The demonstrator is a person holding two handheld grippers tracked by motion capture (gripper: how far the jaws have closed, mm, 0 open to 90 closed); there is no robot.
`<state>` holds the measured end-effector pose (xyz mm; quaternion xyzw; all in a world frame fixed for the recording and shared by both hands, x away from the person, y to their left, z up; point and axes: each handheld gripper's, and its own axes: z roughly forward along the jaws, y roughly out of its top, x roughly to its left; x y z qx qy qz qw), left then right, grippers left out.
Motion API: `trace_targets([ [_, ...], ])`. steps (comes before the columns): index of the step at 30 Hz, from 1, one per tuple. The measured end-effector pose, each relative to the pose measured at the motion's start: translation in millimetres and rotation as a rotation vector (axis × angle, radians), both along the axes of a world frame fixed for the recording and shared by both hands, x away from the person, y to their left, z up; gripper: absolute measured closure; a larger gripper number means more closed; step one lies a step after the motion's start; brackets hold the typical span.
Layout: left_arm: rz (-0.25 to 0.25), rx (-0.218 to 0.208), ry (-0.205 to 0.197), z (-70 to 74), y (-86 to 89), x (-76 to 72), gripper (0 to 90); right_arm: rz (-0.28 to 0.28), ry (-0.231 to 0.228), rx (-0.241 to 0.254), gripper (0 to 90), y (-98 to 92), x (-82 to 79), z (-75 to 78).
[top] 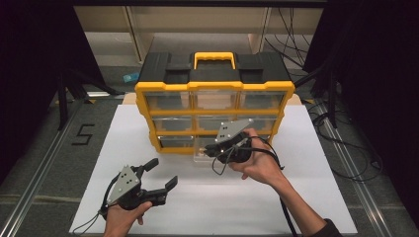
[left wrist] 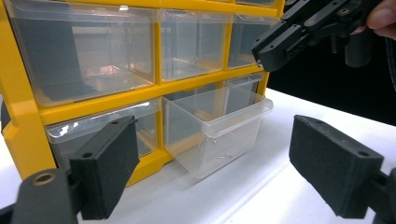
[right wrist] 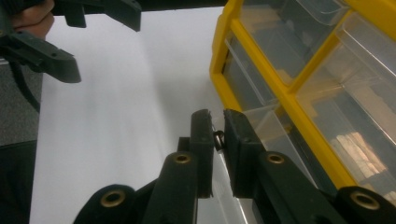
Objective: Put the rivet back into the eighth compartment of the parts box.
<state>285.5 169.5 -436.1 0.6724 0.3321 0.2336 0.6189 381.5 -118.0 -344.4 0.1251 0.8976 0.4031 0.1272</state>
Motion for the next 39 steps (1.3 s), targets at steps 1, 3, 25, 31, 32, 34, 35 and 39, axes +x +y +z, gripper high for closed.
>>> trace_targets([
  [1, 0.000, -0.001, -0.001, 0.0, 0.0, 0.0, 15.9, 0.000, 0.000, 0.000, 82.5, 0.0, 0.0, 0.0],
  [3, 0.000, -0.001, -0.001, 0.0, 0.1, 0.0, 15.9, -0.009, -0.004, -0.001, 82.5, -0.8, 2.6, -0.7],
  [25, 0.000, 0.001, 0.001, 0.0, 0.1, 0.1, 16.0, -0.085, -0.010, -0.016, 82.5, -11.8, 23.4, -13.9],
  [31, 0.003, 0.005, 0.004, 0.0, 0.2, -0.1, 16.0, -0.101, -0.011, -0.018, 82.4, -13.5, 26.6, -16.9],
  [32, 0.002, 0.007, 0.004, 0.1, 0.2, -0.1, 16.0, -0.104, -0.015, -0.019, 82.5, -13.8, 27.3, -17.5],
  [34, 0.002, 0.007, 0.004, 0.0, 0.1, -0.1, 16.0, -0.103, -0.012, -0.021, 82.4, -14.1, 28.2, -17.8],
  [35, 0.002, 0.007, 0.004, 0.0, 0.1, -0.1, 16.0, -0.104, -0.012, -0.019, 82.4, -14.1, 28.5, -18.2],
  [39, 0.002, 0.008, 0.004, -0.1, 0.1, 0.0, 16.0, -0.107, -0.014, -0.018, 82.4, -14.3, 30.1, -19.3],
])
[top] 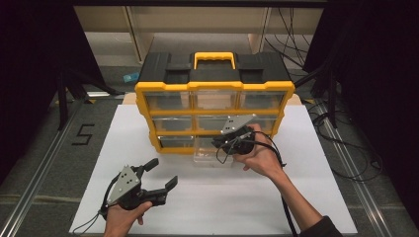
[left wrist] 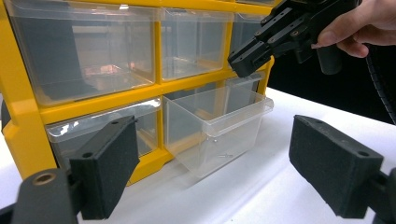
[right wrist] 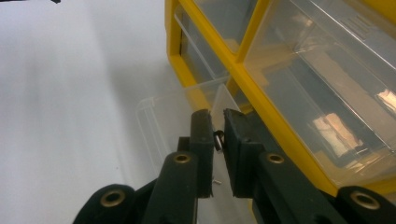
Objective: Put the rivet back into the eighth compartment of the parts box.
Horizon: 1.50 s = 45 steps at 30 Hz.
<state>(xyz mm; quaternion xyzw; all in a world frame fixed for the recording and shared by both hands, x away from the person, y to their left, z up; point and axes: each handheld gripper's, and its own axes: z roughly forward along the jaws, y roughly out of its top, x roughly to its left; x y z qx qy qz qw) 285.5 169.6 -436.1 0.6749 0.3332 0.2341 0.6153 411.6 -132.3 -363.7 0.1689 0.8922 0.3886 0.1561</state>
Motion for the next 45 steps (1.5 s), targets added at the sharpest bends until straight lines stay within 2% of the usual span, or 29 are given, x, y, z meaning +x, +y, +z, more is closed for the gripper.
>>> trace_targets([
  [10, -0.002, -0.001, -0.002, -0.3, -0.3, 0.3, 16.0, -0.005, 0.003, -0.010, 82.4, 2.7, 3.1, -6.8],
  [15, -0.003, 0.002, 0.000, -0.1, -0.2, 0.0, 16.0, 0.006, 0.024, -0.032, 82.4, 6.6, 5.4, -13.0],
  [25, -0.001, 0.001, 0.000, -0.2, -0.1, 0.0, 16.0, -0.008, 0.021, -0.036, 82.4, 10.3, 9.5, -18.1],
  [32, -0.001, 0.002, 0.000, -0.1, -0.2, -0.1, 16.0, 0.003, 0.036, -0.046, 82.2, 12.9, 10.3, -21.0],
  [34, -0.003, -0.002, 0.000, -0.1, -0.3, -0.1, 16.0, -0.003, 0.025, -0.058, 82.2, 13.1, 10.9, -21.8],
  [36, -0.004, -0.002, -0.001, -0.1, -0.4, -0.1, 16.0, 0.018, 0.039, -0.052, 82.1, 13.4, 11.4, -22.2],
  [37, -0.004, -0.001, -0.001, -0.2, -0.4, 0.0, 16.0, 0.008, 0.022, -0.058, 82.1, 13.8, 11.8, -23.2],
  [39, -0.005, 0.000, -0.003, -0.3, -0.5, 0.1, 16.0, 0.006, 0.037, -0.058, 81.9, 14.1, 11.2, -23.7],
  [40, -0.005, 0.000, -0.003, -0.3, -0.5, 0.1, 16.0, -0.026, 0.061, -0.069, 81.9, 14.0, 8.9, -23.4],
  [41, -0.005, 0.001, -0.003, -0.3, -0.5, 0.0, 16.0, -0.021, 0.069, -0.067, 81.8, 14.1, 8.8, -23.6],
  [42, -0.005, 0.000, -0.003, -0.2, -0.6, 0.0, 16.0, 0.033, 0.011, -0.052, 81.7, 14.3, 14.0, -25.9],
  [43, -0.005, 0.000, -0.003, -0.2, -0.5, 0.0, 16.0, 0.034, 0.002, -0.056, 81.6, 14.5, 14.7, -27.0],
  [45, -0.005, 0.000, -0.003, -0.3, -0.5, 0.0, 16.0, 0.037, 0.017, -0.052, 81.2, 14.7, 14.6, -28.3],
])
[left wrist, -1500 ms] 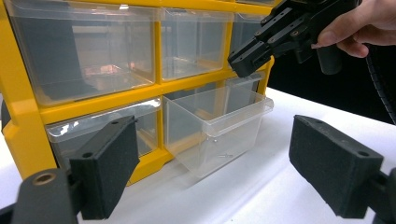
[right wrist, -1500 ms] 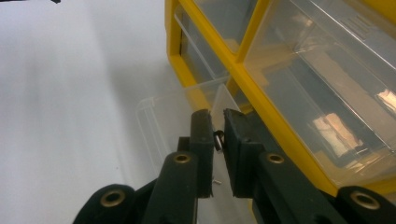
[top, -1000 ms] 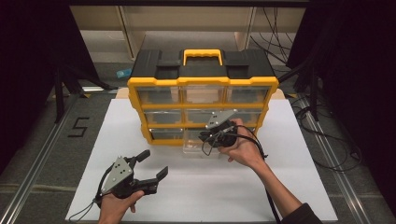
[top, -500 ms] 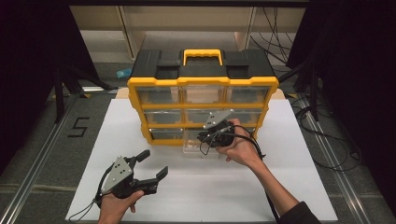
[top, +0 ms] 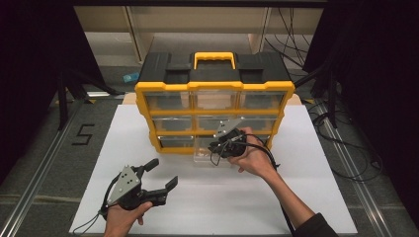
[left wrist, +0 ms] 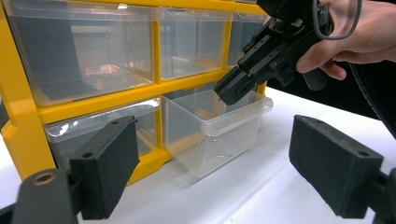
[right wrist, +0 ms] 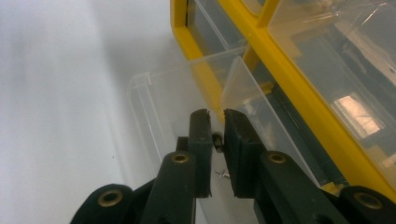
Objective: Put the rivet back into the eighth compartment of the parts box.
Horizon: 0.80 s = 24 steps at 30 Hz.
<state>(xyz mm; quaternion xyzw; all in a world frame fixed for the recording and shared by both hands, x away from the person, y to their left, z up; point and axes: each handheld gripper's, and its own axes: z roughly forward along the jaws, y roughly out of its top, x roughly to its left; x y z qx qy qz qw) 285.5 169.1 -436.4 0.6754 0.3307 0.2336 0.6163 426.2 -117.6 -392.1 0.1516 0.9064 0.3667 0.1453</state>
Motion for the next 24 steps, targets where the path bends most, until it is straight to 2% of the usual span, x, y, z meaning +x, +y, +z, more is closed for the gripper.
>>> trace_targets([
  [1, 0.000, 0.000, 0.000, 0.0, 0.0, 0.0, 16.0, -0.023, 0.018, -0.013, 80.9, -0.1, -1.1, -0.2],
  [2, 0.000, 0.000, 0.000, 0.0, 0.0, 0.0, 16.0, -0.011, -0.004, -0.005, 79.7, -0.4, 0.6, -0.8],
  [4, -0.001, 0.000, 0.000, 0.0, 0.0, 0.0, 16.0, -0.004, 0.005, 0.006, 77.8, -0.3, 0.3, -0.6],
  [6, -0.001, 0.000, 0.000, 0.0, 0.0, 0.0, 16.0, -0.017, -0.002, 0.004, 70.2, -0.8, 0.7, -0.1],
  [7, -0.001, 0.000, 0.000, 0.0, 0.0, 0.0, 16.0, -0.018, -0.025, 0.013, 66.5, -1.5, 1.2, 0.7],
  [8, 0.000, -0.001, 0.000, 0.0, 0.1, -0.1, 16.0, -0.036, -0.004, 0.014, 63.7, -2.3, -0.8, 2.8],
  [10, 0.001, 0.002, 0.002, 0.1, 0.2, -0.2, 16.0, -0.069, 0.031, 0.057, 54.9, -4.4, -5.0, 7.7],
  [12, 0.000, 0.004, 0.003, 0.0, 0.1, -0.1, 16.0, -0.071, 0.036, 0.094, 47.6, -8.1, -8.6, 15.9],
  [21, -0.001, 0.002, 0.004, -0.4, -0.4, 0.1, 16.0, -0.070, 0.014, 0.153, 41.1, -12.9, -20.9, 24.5],
  [24, 0.001, 0.005, 0.006, -0.3, -0.1, -0.1, 16.0, -0.073, 0.018, 0.154, 39.2, -13.0, -22.9, 24.6],
])
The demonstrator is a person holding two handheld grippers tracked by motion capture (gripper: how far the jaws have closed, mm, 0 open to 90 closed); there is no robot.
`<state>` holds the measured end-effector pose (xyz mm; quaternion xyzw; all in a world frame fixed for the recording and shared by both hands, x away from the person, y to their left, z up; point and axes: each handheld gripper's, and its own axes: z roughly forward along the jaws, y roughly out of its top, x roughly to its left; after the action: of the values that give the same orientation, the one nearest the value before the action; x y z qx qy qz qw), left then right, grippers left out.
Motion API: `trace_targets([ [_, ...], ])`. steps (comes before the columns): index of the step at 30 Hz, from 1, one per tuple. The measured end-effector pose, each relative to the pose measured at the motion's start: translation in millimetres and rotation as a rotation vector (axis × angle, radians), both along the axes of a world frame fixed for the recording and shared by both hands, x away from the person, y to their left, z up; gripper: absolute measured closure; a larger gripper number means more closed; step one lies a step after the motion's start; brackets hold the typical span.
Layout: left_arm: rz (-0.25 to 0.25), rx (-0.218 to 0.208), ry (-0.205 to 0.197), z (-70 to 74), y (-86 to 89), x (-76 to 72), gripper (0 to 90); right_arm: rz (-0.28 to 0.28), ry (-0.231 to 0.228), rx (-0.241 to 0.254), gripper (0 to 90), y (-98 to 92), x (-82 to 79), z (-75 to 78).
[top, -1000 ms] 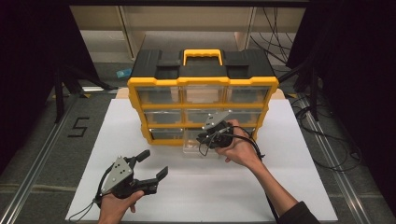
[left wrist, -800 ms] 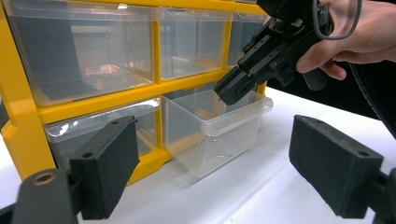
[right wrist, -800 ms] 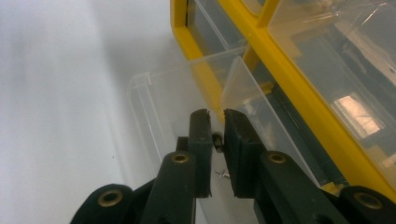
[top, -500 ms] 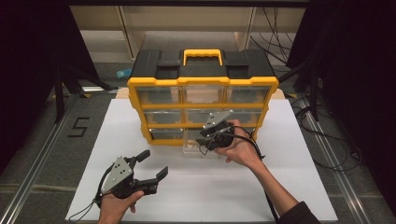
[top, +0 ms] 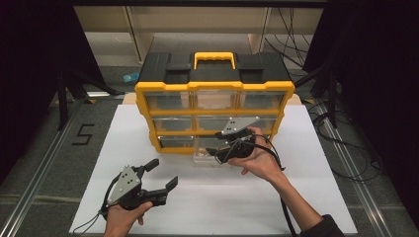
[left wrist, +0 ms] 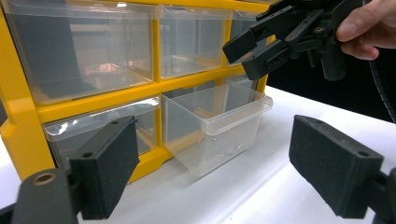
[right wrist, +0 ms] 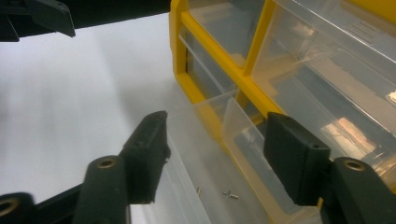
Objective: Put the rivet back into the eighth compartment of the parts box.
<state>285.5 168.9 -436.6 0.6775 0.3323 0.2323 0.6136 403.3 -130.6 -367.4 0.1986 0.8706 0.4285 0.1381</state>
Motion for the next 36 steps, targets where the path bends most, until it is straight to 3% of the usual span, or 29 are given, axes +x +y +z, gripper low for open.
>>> trace_targets([
  [10, -0.003, -0.002, -0.001, -0.2, 0.1, 0.3, 16.0, -0.007, -0.004, 0.087, 30.4, -4.1, -11.4, 2.5],
  [20, -0.006, -0.010, -0.003, -0.7, -0.7, 0.9, 16.0, -0.010, -0.006, 0.122, 28.1, -11.2, -22.6, 3.1],
  [22, -0.006, -0.010, -0.004, -0.8, -0.6, 1.1, 16.0, -0.009, -0.030, 0.131, 28.1, -12.2, -24.3, 2.8],
  [30, -0.008, -0.012, -0.003, -0.8, -0.9, 1.0, 16.0, -0.009, -0.051, 0.139, 25.5, -13.9, -31.3, 2.3],
  [36, -0.006, -0.003, 0.004, -0.5, -0.9, 0.5, 16.0, -0.013, -0.042, 0.167, 24.4, -19.0, -35.0, 2.2],
])
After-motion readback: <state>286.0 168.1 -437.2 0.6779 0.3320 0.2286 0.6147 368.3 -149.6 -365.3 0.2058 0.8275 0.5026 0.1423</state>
